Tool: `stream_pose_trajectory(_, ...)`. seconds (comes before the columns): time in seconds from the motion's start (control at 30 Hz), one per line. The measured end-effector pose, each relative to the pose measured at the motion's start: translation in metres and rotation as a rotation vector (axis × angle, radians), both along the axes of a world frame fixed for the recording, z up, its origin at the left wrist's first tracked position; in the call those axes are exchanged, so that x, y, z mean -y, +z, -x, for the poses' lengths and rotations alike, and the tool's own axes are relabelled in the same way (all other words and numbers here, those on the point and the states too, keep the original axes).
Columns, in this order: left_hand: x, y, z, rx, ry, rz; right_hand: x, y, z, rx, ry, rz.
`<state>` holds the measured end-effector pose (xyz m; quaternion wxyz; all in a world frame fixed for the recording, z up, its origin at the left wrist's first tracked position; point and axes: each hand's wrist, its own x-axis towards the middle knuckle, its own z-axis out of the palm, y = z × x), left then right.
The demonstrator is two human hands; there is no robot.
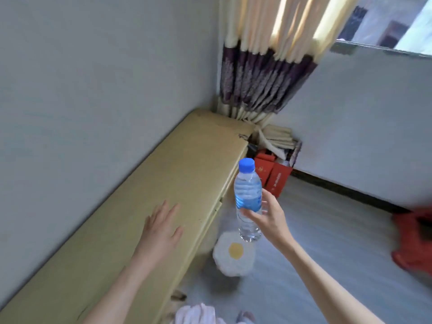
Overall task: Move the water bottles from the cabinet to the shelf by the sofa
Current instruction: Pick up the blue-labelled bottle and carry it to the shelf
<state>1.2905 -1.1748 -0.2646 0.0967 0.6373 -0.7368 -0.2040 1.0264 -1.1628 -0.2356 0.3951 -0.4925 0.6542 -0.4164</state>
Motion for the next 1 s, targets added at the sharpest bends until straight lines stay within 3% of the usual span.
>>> stream_pose_trajectory(0.1,-0.007,0.025,0.063,0.060,-0.200,0.089,-0.052,0.013,0.060,-0.027,-0.148,0.050)
stream_pose_trajectory(0.33,-0.079,0.047,0.248,-0.027,-0.605,0.190,-0.214,0.028,0.211,0.052,-0.552,0.045)
stream_pose_trajectory(0.67,-0.282,0.026,0.535,-0.059,-1.170,0.110,-0.485,0.050,0.393,0.027,-1.088,0.076)
stream_pose_trajectory(1.0,-0.413,0.029,0.804,-0.082,-1.613,0.147,-0.663,0.036,0.532,0.073,-1.591,0.162)
